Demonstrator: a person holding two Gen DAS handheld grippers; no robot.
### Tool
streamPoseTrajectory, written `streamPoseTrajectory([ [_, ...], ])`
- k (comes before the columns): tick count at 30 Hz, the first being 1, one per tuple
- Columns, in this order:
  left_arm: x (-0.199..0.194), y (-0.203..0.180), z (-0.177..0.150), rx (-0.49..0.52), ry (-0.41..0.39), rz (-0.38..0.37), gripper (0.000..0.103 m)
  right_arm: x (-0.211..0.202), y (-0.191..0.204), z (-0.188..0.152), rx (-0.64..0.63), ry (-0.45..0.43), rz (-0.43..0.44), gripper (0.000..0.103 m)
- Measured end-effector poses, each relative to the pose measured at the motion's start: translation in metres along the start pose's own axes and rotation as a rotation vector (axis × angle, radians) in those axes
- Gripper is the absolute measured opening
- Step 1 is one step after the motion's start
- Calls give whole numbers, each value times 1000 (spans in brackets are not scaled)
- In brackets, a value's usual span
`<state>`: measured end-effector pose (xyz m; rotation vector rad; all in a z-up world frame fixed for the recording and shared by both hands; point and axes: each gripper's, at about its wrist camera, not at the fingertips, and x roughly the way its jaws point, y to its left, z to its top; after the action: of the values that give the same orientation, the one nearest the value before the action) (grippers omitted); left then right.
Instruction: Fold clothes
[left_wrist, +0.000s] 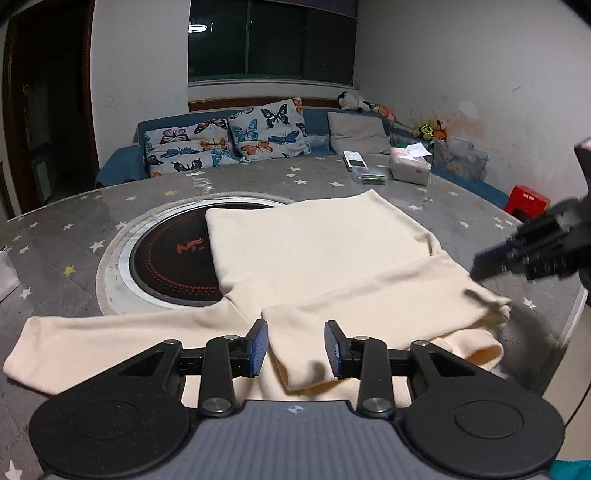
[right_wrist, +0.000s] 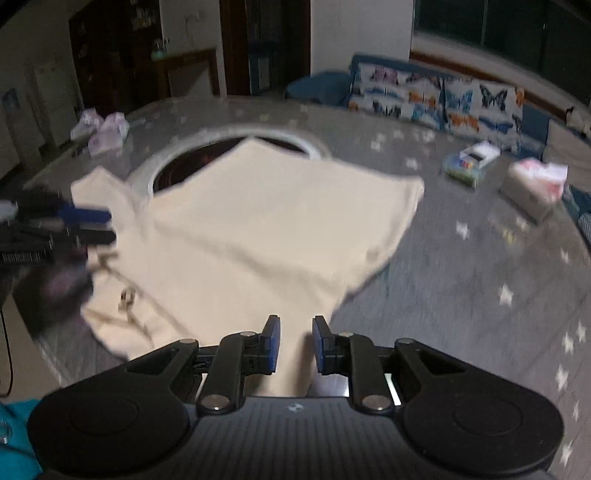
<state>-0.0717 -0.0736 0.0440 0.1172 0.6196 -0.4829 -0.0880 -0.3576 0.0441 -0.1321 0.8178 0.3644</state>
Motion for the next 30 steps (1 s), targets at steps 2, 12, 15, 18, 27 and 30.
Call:
streamPoseTrajectory([
  [2, 4, -2, 3, 6, -2, -13, 32, 7, -1, 12, -8, -26, 9, 18],
  [12, 34, 5, 1, -19, 36, -1, 25, 38, -12, 12, 27, 6, 9, 19],
  [15, 18, 20, -3, -75, 5, 53, 26, 32, -7, 13, 2, 1, 19, 20],
  [18, 2, 39, -8, -136, -26, 136, 26, 31, 1, 14, -27, 7, 39, 24],
  [27, -24, 122, -25, -370, -21, 634, 40, 36, 16, 14, -47, 22, 55, 27],
  [30, -21, 144, -30, -432, -3, 693, 40, 34, 19, 14, -54, 21, 58, 28],
])
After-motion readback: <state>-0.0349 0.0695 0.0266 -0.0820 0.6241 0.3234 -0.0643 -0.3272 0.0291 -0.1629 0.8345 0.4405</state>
